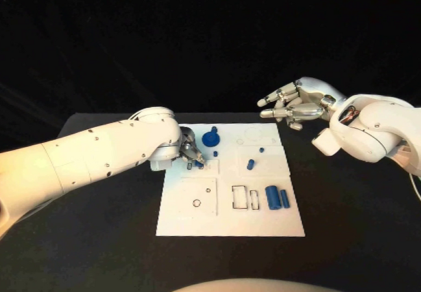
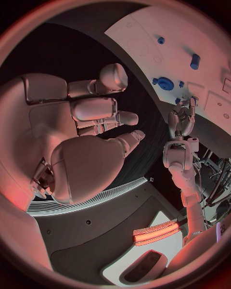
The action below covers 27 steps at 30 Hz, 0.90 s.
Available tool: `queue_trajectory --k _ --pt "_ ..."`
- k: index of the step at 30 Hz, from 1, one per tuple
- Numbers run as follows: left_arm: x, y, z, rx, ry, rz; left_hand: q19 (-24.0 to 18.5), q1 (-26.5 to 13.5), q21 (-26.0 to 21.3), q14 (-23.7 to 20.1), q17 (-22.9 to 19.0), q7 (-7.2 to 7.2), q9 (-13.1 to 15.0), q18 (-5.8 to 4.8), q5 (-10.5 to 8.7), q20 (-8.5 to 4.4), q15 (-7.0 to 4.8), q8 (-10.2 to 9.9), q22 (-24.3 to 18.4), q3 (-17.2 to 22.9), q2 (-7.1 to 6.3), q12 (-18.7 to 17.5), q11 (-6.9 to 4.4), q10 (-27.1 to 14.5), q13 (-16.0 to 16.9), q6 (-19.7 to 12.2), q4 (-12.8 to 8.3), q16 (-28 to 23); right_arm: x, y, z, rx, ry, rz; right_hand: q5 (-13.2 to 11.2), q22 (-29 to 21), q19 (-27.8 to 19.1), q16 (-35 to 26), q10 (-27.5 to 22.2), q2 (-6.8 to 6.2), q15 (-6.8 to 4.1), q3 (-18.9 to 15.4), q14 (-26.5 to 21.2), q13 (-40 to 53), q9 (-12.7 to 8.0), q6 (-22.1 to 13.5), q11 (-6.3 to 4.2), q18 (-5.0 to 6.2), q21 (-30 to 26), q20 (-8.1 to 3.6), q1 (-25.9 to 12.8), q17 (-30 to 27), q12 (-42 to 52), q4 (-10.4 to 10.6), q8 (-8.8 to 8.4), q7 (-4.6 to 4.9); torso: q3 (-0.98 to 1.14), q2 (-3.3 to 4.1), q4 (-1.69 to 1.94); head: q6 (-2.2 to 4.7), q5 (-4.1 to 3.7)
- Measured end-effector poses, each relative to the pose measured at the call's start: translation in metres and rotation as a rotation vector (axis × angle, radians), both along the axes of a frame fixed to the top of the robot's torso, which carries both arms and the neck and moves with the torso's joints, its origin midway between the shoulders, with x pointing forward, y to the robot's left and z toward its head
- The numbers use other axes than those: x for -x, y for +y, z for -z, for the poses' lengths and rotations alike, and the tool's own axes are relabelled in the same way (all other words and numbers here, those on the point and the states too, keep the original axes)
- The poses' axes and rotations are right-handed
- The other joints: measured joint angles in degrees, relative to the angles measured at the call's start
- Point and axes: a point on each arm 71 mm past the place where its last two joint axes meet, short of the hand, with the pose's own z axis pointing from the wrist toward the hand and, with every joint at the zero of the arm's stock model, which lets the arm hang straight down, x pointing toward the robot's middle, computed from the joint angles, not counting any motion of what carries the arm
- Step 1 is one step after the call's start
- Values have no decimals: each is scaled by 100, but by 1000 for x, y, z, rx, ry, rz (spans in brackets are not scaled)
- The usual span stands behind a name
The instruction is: Assemble the parts on the task board
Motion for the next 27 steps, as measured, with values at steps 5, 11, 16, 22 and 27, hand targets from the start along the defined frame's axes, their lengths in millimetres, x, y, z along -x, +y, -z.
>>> queue_trajectory --k 5,11,16,22,27 --pt "1 -1 1 -1 7 8 0 0 0 0 4 8 2 -1 0 0 0 0 0 0 0 0 0 0 0 8 0 0 0 0 0 0 0 -1 0 -2 0 0 0 0 0 0 0 0 0 0 0 0 -5 0 0 -6 0 0 0 0 2 0 0 -2 3" --pt "3 -2 3 -5 18 17 0 0 0 0 5 6 8 -1 0 0 0 0 0 1 0 0 0 0 0 2 -1 0 0 1 0 0 1 -1 0 -11 0 0 0 0 0 0 0 0 0 0 0 0 -21 0 0 -18 0 0 0 0 5 1 -6 -22 20" --pt "3 -1 3 -8 22 20 0 0 0 0 4 -4 14 0 0 0 0 0 -1 6 0 0 0 -1 0 -23 -6 0 0 1 0 1 1 -2 0 -11 0 0 1 0 0 0 0 0 1 0 0 0 -21 0 0 -18 0 0 0 0 7 1 -7 -34 26" --pt "3 -1 3 -9 25 21 0 -1 0 0 4 -3 23 0 -7 0 0 0 -1 11 -1 0 0 -1 -5 -23 -11 0 0 1 1 1 2 -4 0 -11 0 0 1 0 0 0 0 1 1 0 1 0 -21 0 0 -18 0 0 0 0 7 2 -7 -41 34" --pt "3 -1 3 -10 26 22 0 -1 0 0 3 -2 19 -1 -12 0 0 0 -1 12 -1 0 0 -1 -5 -24 -12 0 0 1 1 2 3 -4 0 -11 0 0 1 0 0 0 0 1 1 0 1 0 -21 0 0 -18 0 0 0 0 5 2 -9 -43 24"
